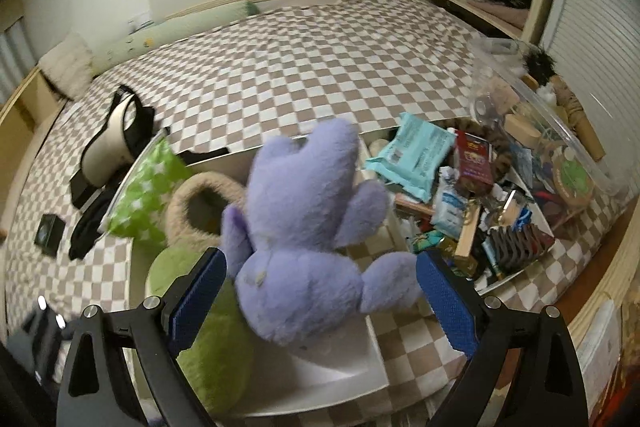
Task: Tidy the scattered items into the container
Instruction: 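Release the bunny into the box with the right tool while the left lowers the avocado in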
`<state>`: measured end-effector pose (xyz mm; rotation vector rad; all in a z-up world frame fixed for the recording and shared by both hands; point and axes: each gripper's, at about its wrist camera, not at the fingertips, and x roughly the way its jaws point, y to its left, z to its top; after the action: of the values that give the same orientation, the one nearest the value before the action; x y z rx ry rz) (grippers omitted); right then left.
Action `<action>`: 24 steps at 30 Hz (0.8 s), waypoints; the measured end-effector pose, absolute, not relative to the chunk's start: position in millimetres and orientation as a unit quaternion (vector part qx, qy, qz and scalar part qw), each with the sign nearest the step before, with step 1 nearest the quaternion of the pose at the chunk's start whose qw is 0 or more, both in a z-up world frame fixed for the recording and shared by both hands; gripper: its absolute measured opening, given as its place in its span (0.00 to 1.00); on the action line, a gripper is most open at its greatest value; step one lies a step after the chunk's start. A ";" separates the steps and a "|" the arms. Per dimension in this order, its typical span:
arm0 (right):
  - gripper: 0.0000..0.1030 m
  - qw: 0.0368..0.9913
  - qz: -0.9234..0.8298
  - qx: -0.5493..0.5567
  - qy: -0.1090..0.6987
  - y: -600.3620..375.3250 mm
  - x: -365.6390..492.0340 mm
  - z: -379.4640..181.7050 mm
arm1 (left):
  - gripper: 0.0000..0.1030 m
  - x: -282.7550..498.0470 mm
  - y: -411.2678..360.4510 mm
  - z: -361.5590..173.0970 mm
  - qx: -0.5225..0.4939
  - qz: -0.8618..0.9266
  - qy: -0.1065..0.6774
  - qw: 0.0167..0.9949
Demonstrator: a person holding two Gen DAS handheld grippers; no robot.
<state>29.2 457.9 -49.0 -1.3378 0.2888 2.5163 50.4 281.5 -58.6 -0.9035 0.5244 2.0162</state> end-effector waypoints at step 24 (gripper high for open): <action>0.93 0.010 0.827 -0.561 -0.029 353.1 -4.5 -105.3 | 0.91 -12.3 199.2 -45.1 -0.373 0.852 0.181 0.320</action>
<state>-4.5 353.1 -105.3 -1.7510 -0.0894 2.5828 -12.3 199.2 -45.1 -0.9795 0.4768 2.2386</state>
